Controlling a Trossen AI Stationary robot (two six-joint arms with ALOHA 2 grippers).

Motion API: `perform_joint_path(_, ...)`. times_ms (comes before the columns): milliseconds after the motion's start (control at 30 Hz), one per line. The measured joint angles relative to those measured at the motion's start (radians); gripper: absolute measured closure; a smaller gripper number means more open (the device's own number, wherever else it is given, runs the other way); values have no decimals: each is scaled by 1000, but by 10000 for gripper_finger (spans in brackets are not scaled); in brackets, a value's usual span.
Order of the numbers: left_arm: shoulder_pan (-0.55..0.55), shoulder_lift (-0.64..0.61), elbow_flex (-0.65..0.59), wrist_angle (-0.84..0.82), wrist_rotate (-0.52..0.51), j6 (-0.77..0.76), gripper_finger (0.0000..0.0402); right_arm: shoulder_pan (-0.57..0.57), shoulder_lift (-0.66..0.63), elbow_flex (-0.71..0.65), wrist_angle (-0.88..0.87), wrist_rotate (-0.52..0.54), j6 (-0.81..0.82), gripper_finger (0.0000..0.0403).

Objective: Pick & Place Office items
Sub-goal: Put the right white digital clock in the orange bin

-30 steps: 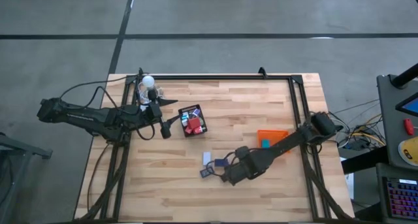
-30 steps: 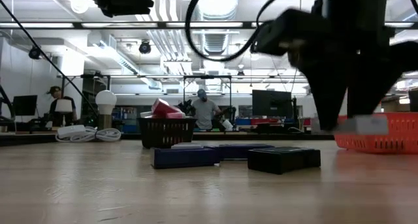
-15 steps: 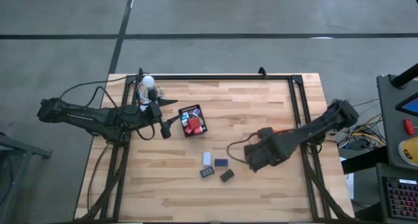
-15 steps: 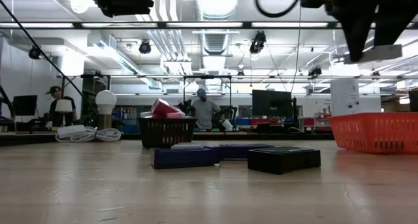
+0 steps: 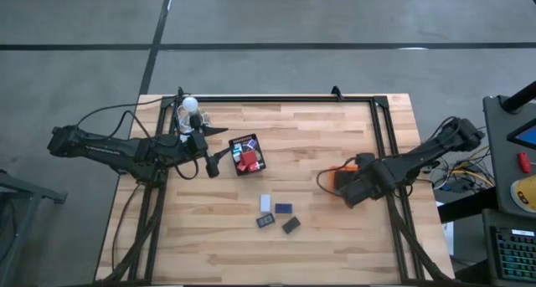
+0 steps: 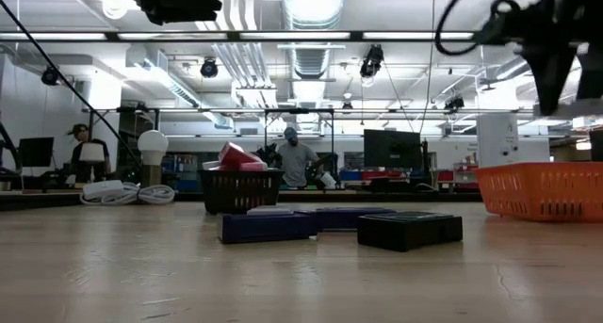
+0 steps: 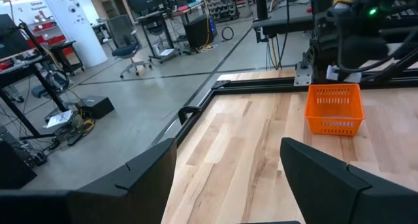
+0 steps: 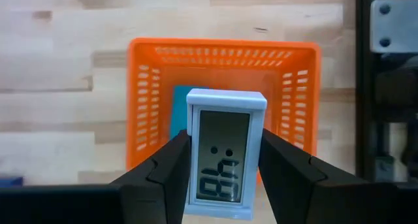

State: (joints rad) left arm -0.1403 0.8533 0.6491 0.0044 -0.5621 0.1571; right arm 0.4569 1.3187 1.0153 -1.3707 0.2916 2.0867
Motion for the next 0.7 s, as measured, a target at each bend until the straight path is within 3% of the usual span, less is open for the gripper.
perform_joint_path(333, 0, 0, 0, 0, 0, 0, 126, -73, -198, -328, 278, -3, 4, 246)
perform_joint_path(700, 0, 0, 0, 0, 0, 0, 126, -143, -254, -470, 444, -32, -83, 245)
